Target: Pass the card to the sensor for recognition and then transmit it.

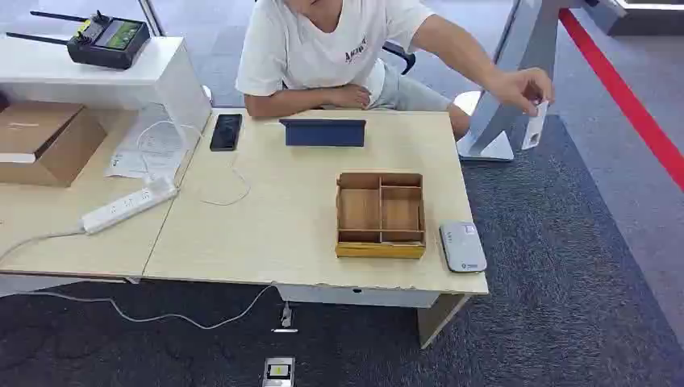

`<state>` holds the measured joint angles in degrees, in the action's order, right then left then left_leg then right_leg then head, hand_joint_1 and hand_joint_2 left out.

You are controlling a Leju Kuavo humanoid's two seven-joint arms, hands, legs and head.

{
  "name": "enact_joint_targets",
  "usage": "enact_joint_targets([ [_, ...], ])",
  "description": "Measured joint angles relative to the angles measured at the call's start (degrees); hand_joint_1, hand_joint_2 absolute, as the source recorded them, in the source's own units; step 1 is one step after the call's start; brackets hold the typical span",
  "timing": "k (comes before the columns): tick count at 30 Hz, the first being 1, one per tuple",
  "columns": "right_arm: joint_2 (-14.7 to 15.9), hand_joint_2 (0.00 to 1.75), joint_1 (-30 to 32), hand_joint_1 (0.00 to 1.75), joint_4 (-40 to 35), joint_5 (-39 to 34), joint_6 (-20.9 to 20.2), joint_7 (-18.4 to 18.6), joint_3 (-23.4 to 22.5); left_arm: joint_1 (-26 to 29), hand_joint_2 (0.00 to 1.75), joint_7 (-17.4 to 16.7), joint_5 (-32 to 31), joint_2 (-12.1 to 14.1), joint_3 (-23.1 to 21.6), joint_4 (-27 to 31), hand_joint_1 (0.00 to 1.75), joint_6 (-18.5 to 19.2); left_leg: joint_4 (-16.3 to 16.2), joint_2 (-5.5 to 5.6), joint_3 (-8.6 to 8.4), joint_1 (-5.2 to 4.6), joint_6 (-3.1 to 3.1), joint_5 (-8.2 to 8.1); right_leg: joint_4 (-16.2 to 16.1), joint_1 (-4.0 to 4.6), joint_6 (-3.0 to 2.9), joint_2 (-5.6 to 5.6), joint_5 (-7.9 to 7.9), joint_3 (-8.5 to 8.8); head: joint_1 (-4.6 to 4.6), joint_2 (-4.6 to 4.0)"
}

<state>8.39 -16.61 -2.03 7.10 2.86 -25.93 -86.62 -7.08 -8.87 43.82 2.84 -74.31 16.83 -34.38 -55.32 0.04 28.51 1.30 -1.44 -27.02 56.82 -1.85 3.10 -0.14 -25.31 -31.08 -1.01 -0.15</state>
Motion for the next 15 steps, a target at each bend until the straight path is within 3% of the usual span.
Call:
enact_joint_targets([
  [1, -0.02, 1.75, -0.50, 0.00, -0.61, -1.23, -0.94, 0.18, -0.11, 0.01, 0.00, 0.11, 0.17, 0.00, 0.00, 0.00, 0.00, -0.13, -0.01, 0.00, -0.05, 0.01, 0.00, 0.00, 0.00, 0.01, 0.00, 0.00, 0.00, -0.03, 0.00, 0.00],
  [2, -0.98, 1.75, -0.83, 0.00, -4.76, -5.65, -0.71, 3.36, 0.02, -0.01, 0.00, 0.37, 0.46, 0.00, 0.00, 0.00, 0.00, -0.48, -0.01, 0.00, -0.05, 0.00, 0.00, 0.00, 0.00, 0.00, 0.00, 0.00, 0.00, -0.02, -0.02, 0.00],
  [4, -3.85, 1.75, 0.43, 0.00, -15.19, -15.67, 3.54, 8.64, 2.35, -0.12, 0.00, 0.48, 1.03, -0.04, 0.00, 0.00, 0.00, -0.81, -0.08, 0.03, -0.22, -0.04, 0.01, -0.01, -0.03, -0.02, 0.03, -0.06, -0.10, 0.00, -0.02, 0.00],
  [5, -5.45, 1.75, 1.96, 0.00, -22.06, -22.32, 8.23, 9.23, 5.28, -0.12, 0.00, 0.52, 1.29, -0.04, 0.02, 0.00, 0.00, -1.15, -0.07, 0.11, -0.20, -0.07, 0.04, -0.03, -0.03, -0.07, 0.15, -0.16, -0.20, 0.12, 0.02, 0.00],
  [6, -6.14, 1.75, 4.71, 0.00, -28.85, -29.44, 15.56, 7.95, 9.73, 0.02, 0.00, 0.55, 1.40, -0.09, 0.02, 0.00, 0.00, -1.40, -0.05, 0.25, -0.19, -0.22, 0.07, -0.04, -0.02, -0.24, 0.17, -0.40, -0.21, 0.25, -0.02, 0.00],
  [7, -5.23, 1.75, 6.94, 0.00, -37.11, -36.26, 25.88, 4.55, 16.92, 0.22, 0.00, 0.59, 1.66, -0.07, 0.02, 0.00, 0.00, -1.68, 0.01, 0.10, -0.06, -0.23, 0.07, -0.04, 0.04, -0.26, 0.12, -0.27, -0.16, 0.19, -0.02, 0.00],
  [8, -5.11, 1.75, 8.72, 0.00, -41.22, -37.41, 29.89, 2.55, 20.90, 0.24, 0.00, 0.61, 1.75, -0.04, 0.02, -0.02, 0.00, -1.70, 0.06, -0.18, -0.03, -0.25, 0.00, -0.10, 0.11, -0.30, 0.07, 0.10, -0.08, 0.09, -0.06, 0.00],
  [10, -5.01, 1.75, 11.10, 0.00, -53.09, -32.35, 35.35, -0.83, 30.93, -0.07, 0.00, 0.66, 1.53, -0.02, 0.02, -0.07, 0.00, -1.73, 0.12, -1.09, 0.33, -0.21, 0.03, -0.26, 0.13, -0.27, 0.02, 0.99, 0.05, -0.04, -0.02, 0.00],
  [15, -9.83, 1.75, 15.45, 0.00, -82.36, -6.61, 36.33, -1.26, 50.94, -1.03, 0.00, 1.49, 0.09, -0.20, 0.02, -0.07, 0.00, -1.64, 0.12, -0.51, 0.14, -0.17, 0.17, -0.10, 0.08, -0.20, 0.03, 0.33, -0.07, 0.36, 0.04, 0.00],
])
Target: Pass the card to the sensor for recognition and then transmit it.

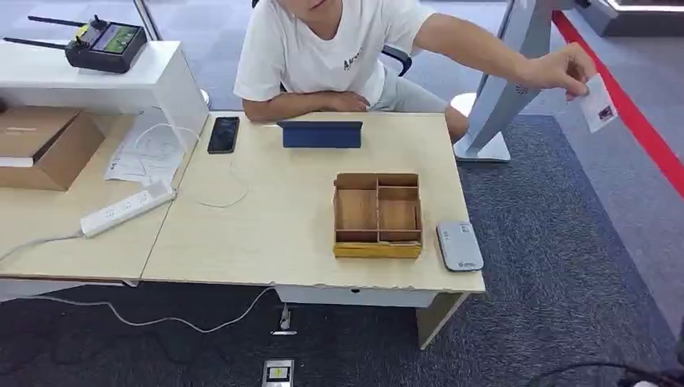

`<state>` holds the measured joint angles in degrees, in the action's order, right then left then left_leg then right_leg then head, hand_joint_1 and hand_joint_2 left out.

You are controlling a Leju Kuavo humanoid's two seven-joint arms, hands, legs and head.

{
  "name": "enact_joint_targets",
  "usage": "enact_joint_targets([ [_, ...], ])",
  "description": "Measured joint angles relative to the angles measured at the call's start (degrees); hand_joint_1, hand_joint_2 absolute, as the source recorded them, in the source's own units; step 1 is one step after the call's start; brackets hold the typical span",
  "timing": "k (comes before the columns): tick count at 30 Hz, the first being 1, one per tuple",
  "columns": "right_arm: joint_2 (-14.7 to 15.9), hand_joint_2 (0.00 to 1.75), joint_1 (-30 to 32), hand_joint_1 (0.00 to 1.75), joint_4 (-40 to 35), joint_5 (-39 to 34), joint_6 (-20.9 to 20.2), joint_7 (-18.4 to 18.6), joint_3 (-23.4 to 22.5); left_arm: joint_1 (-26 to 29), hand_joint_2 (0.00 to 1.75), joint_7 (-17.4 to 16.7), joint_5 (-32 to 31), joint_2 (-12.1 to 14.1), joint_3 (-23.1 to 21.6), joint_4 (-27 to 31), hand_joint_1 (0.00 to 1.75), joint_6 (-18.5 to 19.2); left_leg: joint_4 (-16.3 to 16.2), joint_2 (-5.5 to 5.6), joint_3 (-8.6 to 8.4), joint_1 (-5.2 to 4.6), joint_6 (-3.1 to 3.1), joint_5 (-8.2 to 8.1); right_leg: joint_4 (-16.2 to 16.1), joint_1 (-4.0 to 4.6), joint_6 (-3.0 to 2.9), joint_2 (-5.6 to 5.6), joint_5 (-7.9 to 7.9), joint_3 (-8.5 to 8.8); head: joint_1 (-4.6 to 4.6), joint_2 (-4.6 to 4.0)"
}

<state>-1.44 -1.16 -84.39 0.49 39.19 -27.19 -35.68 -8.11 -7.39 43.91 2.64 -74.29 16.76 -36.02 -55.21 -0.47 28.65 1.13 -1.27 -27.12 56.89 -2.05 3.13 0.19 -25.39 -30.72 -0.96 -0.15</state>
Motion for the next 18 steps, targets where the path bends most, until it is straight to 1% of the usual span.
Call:
enact_joint_targets([
  [2, -1.38, 1.75, 1.04, 0.00, -8.60, 5.97, 0.24, -0.87, 5.40, 0.32, 0.00, 0.28, -0.40, 0.00, -0.02, 0.00, 0.00, 0.02, -0.01, 0.61, 0.14, 0.05, -0.11, 0.22, 0.00, 0.06, -0.01, -0.50, 0.01, -0.04, -0.04, 0.00],
  [3, -2.01, 1.75, 1.54, 0.00, -12.46, 8.37, 0.37, -1.49, 7.85, 0.51, 0.00, 0.41, -0.48, 0.02, -0.02, 0.00, 0.00, 0.02, -0.02, 0.68, 0.18, 0.10, -0.14, 0.27, 0.00, 0.10, -0.02, -0.60, 0.02, -0.07, -0.07, 0.00],
  [5, -3.16, 1.75, 2.26, 0.00, -18.04, 12.03, 0.41, -2.69, 12.30, 0.71, 0.00, 0.66, -0.87, 0.07, -0.02, 0.00, 0.00, 0.02, -0.02, 0.67, 0.17, 0.15, -0.17, 0.27, 0.00, 0.17, -0.04, -0.60, 0.02, -0.04, -0.04, 0.00],
  [7, -3.91, 1.75, 3.09, 0.00, -22.20, 13.37, 0.50, -2.91, 15.35, 0.69, 0.00, 0.83, -1.07, 0.02, -0.02, 0.00, 0.00, 0.02, -0.02, 0.65, 0.19, 0.15, -0.17, 0.26, 0.01, 0.17, -0.04, -0.60, 0.02, -0.06, -0.07, 0.00],
  [10, -4.81, 1.75, 3.62, 0.00, -27.59, 14.37, 0.50, -3.19, 19.28, 0.72, 0.00, 0.90, -1.09, 0.02, -0.02, 0.00, 0.00, 0.00, -0.02, 0.63, 0.17, 0.15, -0.19, 0.22, 0.00, 0.17, -0.05, -0.57, 0.01, -0.07, -0.04, 0.00],
  [13, -5.47, 1.75, 4.13, 0.00, -31.04, 16.39, 0.50, -3.24, 22.33, 0.75, 0.00, 0.94, -1.44, 0.02, -0.04, 0.00, 0.00, 0.00, -0.02, 0.62, 0.18, 0.14, -0.18, 0.21, 0.00, 0.16, -0.05, -0.57, 0.01, -0.08, -0.04, 0.00],
  [16, -5.88, 1.75, 4.62, 0.00, -33.97, 23.28, 0.50, -3.13, 25.74, 0.74, 0.00, 0.92, -2.10, 0.07, -0.11, -0.02, 0.00, 0.00, -0.02, 0.62, 0.20, 0.14, -0.18, 0.20, 0.00, 0.16, -0.05, -0.57, 0.01, -0.07, -0.04, 0.00],
  [18, -5.99, 1.75, 4.67, 0.00, -35.06, 27.85, 0.50, -2.01, 28.15, 0.74, 0.00, 0.74, -2.32, 0.09, -0.26, -0.04, 0.00, 0.02, -0.01, 0.61, 0.19, 0.14, -0.18, 0.21, 0.00, 0.17, -0.05, -0.57, 0.01, -0.07, -0.04, 0.00],
])
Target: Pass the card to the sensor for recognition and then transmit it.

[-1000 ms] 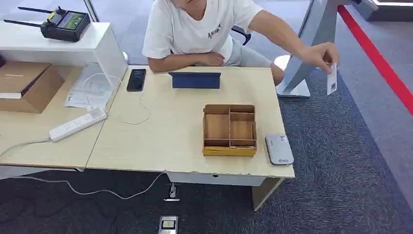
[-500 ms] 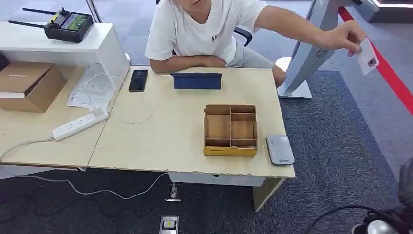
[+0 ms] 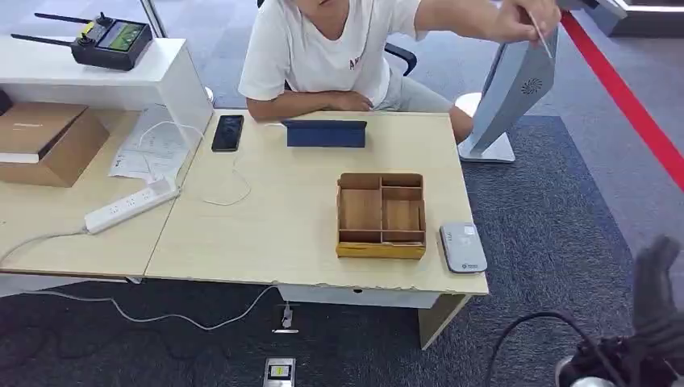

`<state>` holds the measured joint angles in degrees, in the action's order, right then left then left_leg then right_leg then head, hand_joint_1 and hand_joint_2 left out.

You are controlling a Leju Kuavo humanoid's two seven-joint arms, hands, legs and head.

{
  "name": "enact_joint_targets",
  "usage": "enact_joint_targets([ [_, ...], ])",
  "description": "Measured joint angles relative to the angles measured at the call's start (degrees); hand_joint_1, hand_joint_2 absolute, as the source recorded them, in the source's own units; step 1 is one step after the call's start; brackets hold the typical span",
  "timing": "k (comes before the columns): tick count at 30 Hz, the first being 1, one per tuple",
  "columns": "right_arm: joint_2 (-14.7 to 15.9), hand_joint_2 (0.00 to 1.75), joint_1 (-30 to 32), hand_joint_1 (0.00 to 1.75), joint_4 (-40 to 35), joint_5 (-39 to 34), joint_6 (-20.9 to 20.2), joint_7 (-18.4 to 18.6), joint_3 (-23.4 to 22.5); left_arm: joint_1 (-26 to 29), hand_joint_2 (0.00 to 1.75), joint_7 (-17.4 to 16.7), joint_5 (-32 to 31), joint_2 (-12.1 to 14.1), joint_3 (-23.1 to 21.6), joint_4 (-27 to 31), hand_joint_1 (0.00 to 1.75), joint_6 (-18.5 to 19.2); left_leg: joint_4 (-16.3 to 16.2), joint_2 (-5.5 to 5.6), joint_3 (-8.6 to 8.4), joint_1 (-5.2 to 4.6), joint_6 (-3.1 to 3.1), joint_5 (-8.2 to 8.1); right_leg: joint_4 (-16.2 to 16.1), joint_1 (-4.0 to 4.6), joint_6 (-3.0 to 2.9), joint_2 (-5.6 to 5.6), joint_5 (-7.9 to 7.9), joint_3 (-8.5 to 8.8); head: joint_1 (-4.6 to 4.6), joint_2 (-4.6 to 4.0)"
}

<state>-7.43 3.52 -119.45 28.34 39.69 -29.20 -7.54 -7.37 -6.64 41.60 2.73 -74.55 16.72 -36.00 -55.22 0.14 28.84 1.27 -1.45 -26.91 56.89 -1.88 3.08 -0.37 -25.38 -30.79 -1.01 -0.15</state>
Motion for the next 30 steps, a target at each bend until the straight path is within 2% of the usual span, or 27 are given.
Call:
enact_joint_targets([
  [2, 0.04, 1.75, -0.07, 0.00, -0.39, 4.35, 0.00, 2.23, 2.27, 0.01, 0.00, -0.28, -0.07, 0.02, -0.02, 0.00, 0.00, 0.13, 0.02, 0.00, 0.03, 0.01, 0.00, 0.00, 0.00, 0.01, 0.00, 0.00, 0.00, 0.02, -0.02, 0.00],
  [3, 0.52, 1.75, -0.25, 0.00, -0.28, 7.65, -0.02, 5.29, 3.81, 0.01, 0.00, -0.44, -0.13, 0.04, -0.04, 0.00, 0.00, 0.18, 0.02, 0.00, 0.04, 0.01, 0.00, 0.01, 0.00, 0.01, 0.00, 0.00, 0.00, 0.03, 0.00, 0.00],
  [4, 1.51, 1.75, -1.07, 0.00, -0.06, 10.69, -0.24, 10.33, 5.33, 0.00, 0.00, -0.48, -0.22, 0.07, -0.04, 0.00, 0.00, 0.18, 0.04, 0.01, 0.10, 0.01, -0.01, 0.01, 0.01, 0.01, -0.01, 0.01, 0.00, 0.04, 0.00, 0.00],
  [6, 5.38, 1.75, -5.24, 0.00, 2.42, 17.54, -2.54, 25.97, 10.64, -0.08, 0.00, -0.61, -0.81, 0.20, -0.07, 0.00, 0.00, 0.37, 0.04, -0.11, 0.06, 0.01, -0.04, 0.04, 0.01, 0.01, -0.09, 0.13, 0.09, -0.06, 0.02, 0.00],
  [7, 7.55, 1.75, -7.00, 0.00, 4.06, 19.81, -4.97, 33.33, 13.49, -0.21, 0.00, -0.63, -1.11, 0.31, -0.09, 0.00, 0.00, 0.41, 0.04, -0.11, 0.05, 0.01, -0.04, 0.05, 0.01, 0.01, -0.08, 0.15, 0.09, -0.04, -0.07, 0.00],
  [8, 9.19, 1.75, -8.54, 0.00, 5.58, 21.22, -7.22, 37.67, 16.03, -0.33, 0.00, -0.63, -1.20, 0.35, -0.11, 0.00, 0.00, 0.42, 0.03, -0.08, 0.07, 0.00, -0.03, 0.06, 0.00, 0.00, -0.05, 0.13, 0.11, -0.02, -0.04, 0.00],
  [9, 10.64, 1.75, -10.34, 0.00, 7.42, 22.11, -9.55, 40.17, 18.72, -0.34, 0.00, -0.76, -1.38, 0.46, -0.11, 0.00, 0.00, 0.44, 0.03, -0.08, 0.09, -0.02, -0.02, 0.10, 0.00, -0.02, -0.04, 0.11, 0.12, -0.05, 0.00, 0.00],
  [12, 13.97, 1.75, -16.10, 0.00, 12.05, 23.31, -14.45, 43.93, 24.77, -0.29, 0.00, -0.98, -2.06, 0.77, -0.15, 0.00, 0.00, 0.70, -0.01, -0.05, 0.14, 0.00, -0.08, 0.19, 0.01, 0.00, -0.05, 0.10, 0.19, -0.11, 0.00, 0.00],
  [17, 17.07, 1.75, -23.57, 0.00, 20.45, 23.64, -19.14, 47.03, 32.69, -0.36, 0.00, -1.55, -2.19, 1.05, -0.48, 0.04, 0.00, 1.01, -0.01, -0.02, 0.17, 0.05, -0.10, 0.18, 0.03, 0.05, -0.06, 0.10, 0.19, -0.22, 0.00, 0.00],
  [22, 18.10, 1.75, -29.75, 0.00, 28.41, 23.09, -20.61, 48.21, 38.09, -0.37, 0.00, -1.81, -2.87, 1.11, -1.07, 0.06, 0.00, 1.01, -0.01, -0.02, 0.28, 0.05, -0.11, 0.17, 0.03, 0.06, -0.08, 0.09, 0.17, -0.32, 0.00, 0.00],
  [30, 18.86, 1.75, -35.33, 0.00, 37.05, 22.55, -19.87, 48.87, 43.82, -0.33, 0.00, -2.16, -3.43, 1.36, -1.51, 0.06, 0.00, 1.18, -0.02, -0.02, 0.31, 0.05, -0.11, 0.17, 0.03, 0.05, -0.08, 0.09, 0.17, -0.37, 0.00, 0.00],
])
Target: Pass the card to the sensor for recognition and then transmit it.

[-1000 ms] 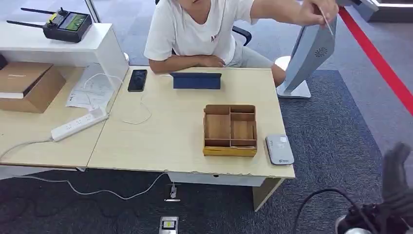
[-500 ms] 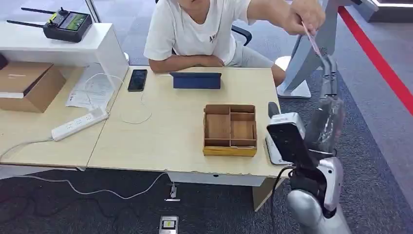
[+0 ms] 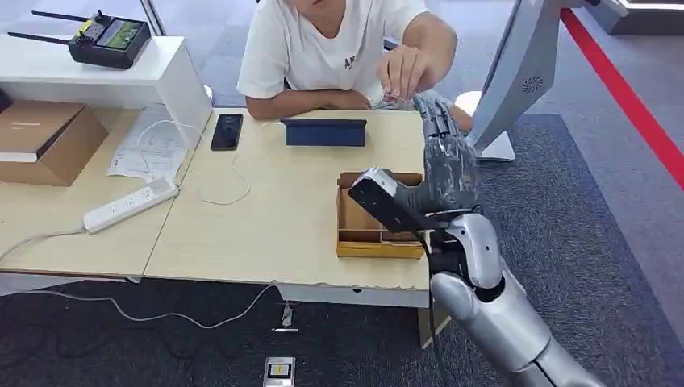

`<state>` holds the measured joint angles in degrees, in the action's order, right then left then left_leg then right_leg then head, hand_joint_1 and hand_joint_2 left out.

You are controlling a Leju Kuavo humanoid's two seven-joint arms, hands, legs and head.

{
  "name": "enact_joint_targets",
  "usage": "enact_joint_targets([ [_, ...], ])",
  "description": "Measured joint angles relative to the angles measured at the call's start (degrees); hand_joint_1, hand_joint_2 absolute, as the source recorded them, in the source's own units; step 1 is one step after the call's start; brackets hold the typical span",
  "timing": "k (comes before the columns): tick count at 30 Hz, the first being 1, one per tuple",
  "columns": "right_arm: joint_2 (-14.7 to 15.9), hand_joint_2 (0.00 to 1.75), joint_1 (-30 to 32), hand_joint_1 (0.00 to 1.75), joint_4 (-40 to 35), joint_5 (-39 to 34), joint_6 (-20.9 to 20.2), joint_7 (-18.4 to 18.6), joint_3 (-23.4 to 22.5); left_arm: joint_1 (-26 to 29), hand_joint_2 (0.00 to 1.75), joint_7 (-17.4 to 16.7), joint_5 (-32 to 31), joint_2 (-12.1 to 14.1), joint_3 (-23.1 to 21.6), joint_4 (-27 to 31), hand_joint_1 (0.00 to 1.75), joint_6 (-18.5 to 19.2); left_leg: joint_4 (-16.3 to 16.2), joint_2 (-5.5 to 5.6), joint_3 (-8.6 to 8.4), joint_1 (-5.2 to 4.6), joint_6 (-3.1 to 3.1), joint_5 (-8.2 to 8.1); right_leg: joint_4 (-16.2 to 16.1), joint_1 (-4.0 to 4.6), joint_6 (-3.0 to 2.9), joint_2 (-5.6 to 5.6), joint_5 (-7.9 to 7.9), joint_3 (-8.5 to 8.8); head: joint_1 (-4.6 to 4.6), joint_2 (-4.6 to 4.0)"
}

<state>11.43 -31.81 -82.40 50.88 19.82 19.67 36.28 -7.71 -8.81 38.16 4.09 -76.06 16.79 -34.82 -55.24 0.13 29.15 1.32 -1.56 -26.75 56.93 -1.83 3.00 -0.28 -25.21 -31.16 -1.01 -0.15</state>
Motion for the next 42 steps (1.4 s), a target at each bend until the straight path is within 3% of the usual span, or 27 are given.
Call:
enact_joint_targets([
  [10, 0.98, 1.75, -2.84, 0.00, 5.39, -1.42, 1.38, 0.90, 3.49, 0.00, 0.00, 0.57, -1.42, 0.13, -0.85, 0.00, 0.00, 0.76, 0.00, 0.00, -0.01, 0.00, -0.01, -0.01, 0.00, 0.00, 0.00, 0.01, 0.00, -0.02, 0.00, 0.00],
  [27, 2.34, 1.75, -4.28, 0.00, 8.48, -0.94, 4.90, 2.43, 5.50, 0.02, 0.00, 0.57, -2.69, 0.33, -1.46, 0.00, 0.00, 1.14, -0.01, 0.00, 0.00, 0.00, -0.01, -0.01, 0.00, 0.00, 0.00, 0.01, 0.00, -0.03, -0.02, 0.00],
  [28, 2.38, 1.75, -4.40, 0.14, 8.50, -0.90, 5.05, 2.43, 5.57, 0.02, 0.00, 0.61, -2.69, 0.33, -1.46, 0.00, 0.00, 1.14, -0.01, 0.00, 0.00, 0.00, -0.01, -0.01, 0.00, 0.00, 0.00, 0.01, 0.00, -0.03, -0.02, 0.00],
  [29, 2.43, 1.75, -4.51, 0.42, 8.52, -0.87, 5.26, 2.40, 5.66, 0.03, 0.00, 0.66, -2.71, 0.33, -1.46, 0.00, 0.00, 1.14, -0.01, 0.00, 0.00, 0.00, -0.01, -0.01, 0.00, 0.00, 0.00, 0.01, 0.00, -0.03, 0.00, 0.00],
  [30, 2.45, 1.75, -4.59, 0.42, 8.54, -0.87, 5.44, 2.38, 5.72, 0.03, 0.00, 0.72, -2.71, 0.33, -1.46, 0.00, 0.00, 1.16, -0.01, 0.00, 0.00, 0.00, -0.01, -0.01, 0.00, 0.00, 0.00, 0.01, 0.00, -0.03, -0.02, 0.00],
  [31, 2.45, 1.75, -4.66, 1.41, 8.54, -0.90, 5.57, 2.29, 5.85, 0.03, 0.00, 0.79, -2.71, 0.33, -1.46, 0.00, 0.00, 1.18, -0.01, 0.00, 0.00, 0.00, -0.01, -0.01, 0.00, 0.00, 0.00, 0.01, 0.00, -0.03, 0.00, 0.00],
  [32, 2.45, 1.75, -4.72, 1.54, 8.56, -0.94, 5.77, 2.23, 5.96, 0.03, 0.00, 0.85, -2.73, 0.33, -1.46, 0.00, 0.00, 1.18, -0.01, 0.00, 0.00, 0.00, -0.01, -0.01, 0.00, 0.00, 0.00, 0.01, 0.00, -0.03, -0.02, 0.00],
  [37, 2.45, 1.75, -5.01, 1.75, 9.05, -1.53, 6.53, 1.62, 6.34, 0.03, 0.00, 0.90, -2.73, 0.33, -1.46, 0.00, 0.00, 1.16, -0.01, 0.00, 0.00, 0.00, -0.01, -0.01, 0.00, 0.00, 0.00, 0.01, 0.00, -0.02, 0.00, 0.00],
  [42, 2.43, 1.75, -5.31, 1.75, 9.42, -2.01, 6.56, 1.29, 6.40, 0.05, 0.00, 0.87, -2.69, 0.33, -1.46, 0.00, 0.00, 1.11, -0.01, 0.00, 0.00, 0.00, -0.01, -0.01, 0.00, 0.00, 0.00, 0.01, 0.00, -0.02, -0.02, 0.00],
])
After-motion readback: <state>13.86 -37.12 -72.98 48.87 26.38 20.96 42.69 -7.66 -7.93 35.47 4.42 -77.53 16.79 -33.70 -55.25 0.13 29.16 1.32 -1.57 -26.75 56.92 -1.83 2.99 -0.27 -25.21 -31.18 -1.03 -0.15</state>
